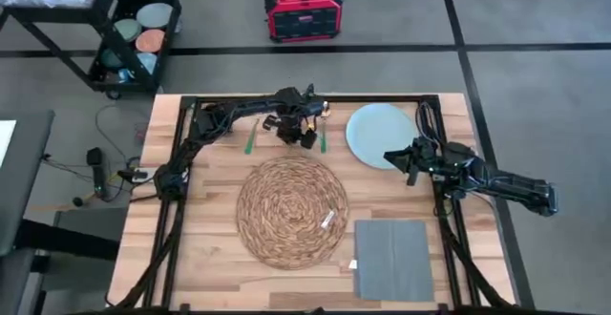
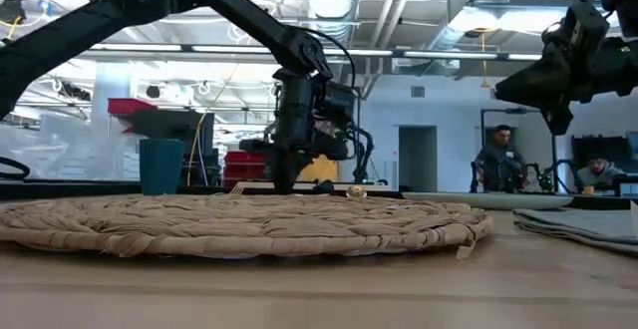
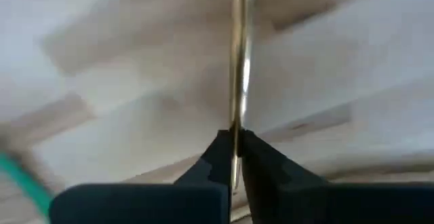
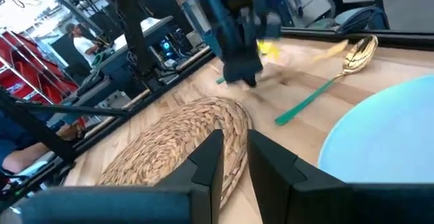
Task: Set table place
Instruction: Put the gold table knife on the brown placemat
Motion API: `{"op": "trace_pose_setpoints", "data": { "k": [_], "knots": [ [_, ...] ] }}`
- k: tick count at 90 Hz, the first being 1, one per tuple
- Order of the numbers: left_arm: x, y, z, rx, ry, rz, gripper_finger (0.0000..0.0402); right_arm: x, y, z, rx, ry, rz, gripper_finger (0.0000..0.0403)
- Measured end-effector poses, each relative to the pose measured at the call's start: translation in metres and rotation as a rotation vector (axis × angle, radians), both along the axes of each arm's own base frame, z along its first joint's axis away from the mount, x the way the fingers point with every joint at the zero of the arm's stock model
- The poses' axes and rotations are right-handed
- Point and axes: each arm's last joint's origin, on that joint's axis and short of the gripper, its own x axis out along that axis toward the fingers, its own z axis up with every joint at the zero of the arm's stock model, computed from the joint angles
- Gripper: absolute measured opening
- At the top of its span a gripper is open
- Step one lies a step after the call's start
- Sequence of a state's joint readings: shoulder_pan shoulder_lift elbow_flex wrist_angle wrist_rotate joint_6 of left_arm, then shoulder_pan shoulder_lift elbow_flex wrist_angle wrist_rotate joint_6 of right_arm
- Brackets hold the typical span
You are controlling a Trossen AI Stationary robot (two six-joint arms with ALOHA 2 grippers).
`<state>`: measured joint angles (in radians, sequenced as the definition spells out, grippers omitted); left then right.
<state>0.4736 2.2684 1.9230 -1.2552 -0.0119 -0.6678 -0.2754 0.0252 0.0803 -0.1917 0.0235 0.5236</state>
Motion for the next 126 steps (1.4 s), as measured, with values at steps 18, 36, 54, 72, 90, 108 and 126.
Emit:
{"op": "trace_pose_setpoints", "data": {
  "k": [18,36,54,72,90,108,126],
  "knots": [
    [-0.008,-0.013,0.048,0.06,-0.088,0.056,0.0,0.0,0.0,-0.001,-0.003,0.008,0.001,0.0053],
    [0.0,-0.062,0.075,0.102,-0.124,0.08,0.0002,0.0,0.0,-0.001,-0.003,0.009,0.002,0.0053],
    [0.012,-0.133,0.076,0.163,-0.079,0.039,0.0002,0.0,0.001,-0.001,0.006,0.006,0.033,0.0053],
    [0.02,-0.193,0.06,0.132,-0.115,0.095,0.0001,0.001,0.003,0.0,0.016,0.002,0.104,0.0053],
    [0.031,-0.254,0.063,0.088,-0.293,0.199,0.0,0.001,0.005,0.0,0.027,-0.002,0.165,0.0053],
    [0.023,-0.298,0.063,0.124,-0.339,0.34,0.0,0.001,0.007,0.0,0.036,-0.003,0.232,0.0053],
    [0.035,-0.254,0.066,0.269,-0.433,0.46,0.0,0.001,0.007,0.0,0.035,0.002,0.236,0.0053]
  ]
}}
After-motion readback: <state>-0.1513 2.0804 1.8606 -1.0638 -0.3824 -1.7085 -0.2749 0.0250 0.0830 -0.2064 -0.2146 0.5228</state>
